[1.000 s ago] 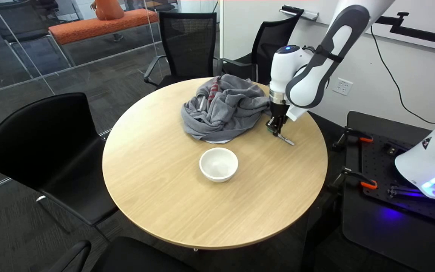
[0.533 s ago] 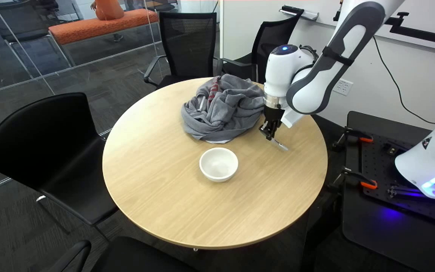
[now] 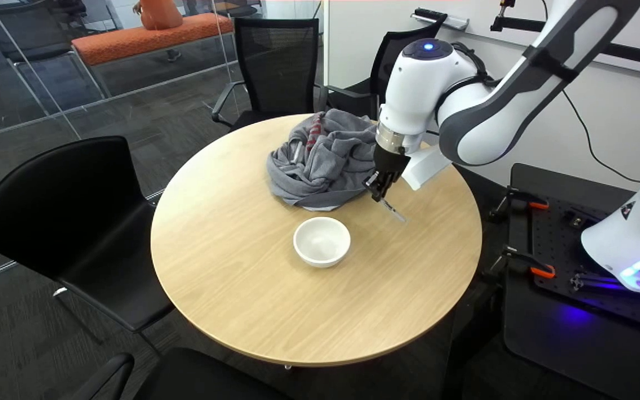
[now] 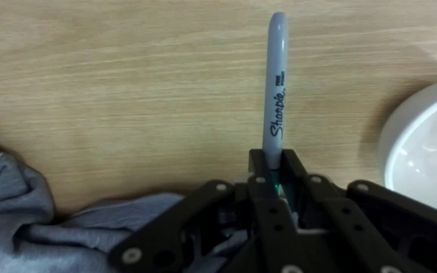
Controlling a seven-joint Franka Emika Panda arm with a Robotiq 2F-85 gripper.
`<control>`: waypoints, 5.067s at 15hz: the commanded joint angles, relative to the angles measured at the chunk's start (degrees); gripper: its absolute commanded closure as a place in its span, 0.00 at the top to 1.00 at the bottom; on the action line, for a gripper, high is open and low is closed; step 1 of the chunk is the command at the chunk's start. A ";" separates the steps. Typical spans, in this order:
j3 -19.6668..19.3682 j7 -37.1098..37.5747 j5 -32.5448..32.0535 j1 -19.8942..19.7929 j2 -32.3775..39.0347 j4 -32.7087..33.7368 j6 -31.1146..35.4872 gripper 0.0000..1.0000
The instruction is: Move the mug with the marker to the left
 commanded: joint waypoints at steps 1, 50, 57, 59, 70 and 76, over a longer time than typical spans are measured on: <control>-1.65 9.13 -7.30 3.14 -3.46 -0.19 -0.86 0.04; -13.12 62.70 -46.58 24.40 19.11 24.09 -1.42 0.62; -15.75 65.04 -48.32 27.48 17.73 23.61 -2.14 1.00; -17.39 66.98 -49.69 29.29 16.99 23.12 -2.43 1.00; -27.20 78.82 -58.73 39.31 6.99 15.09 -2.39 1.00; -28.77 82.57 -62.99 40.97 6.34 14.41 -1.94 1.00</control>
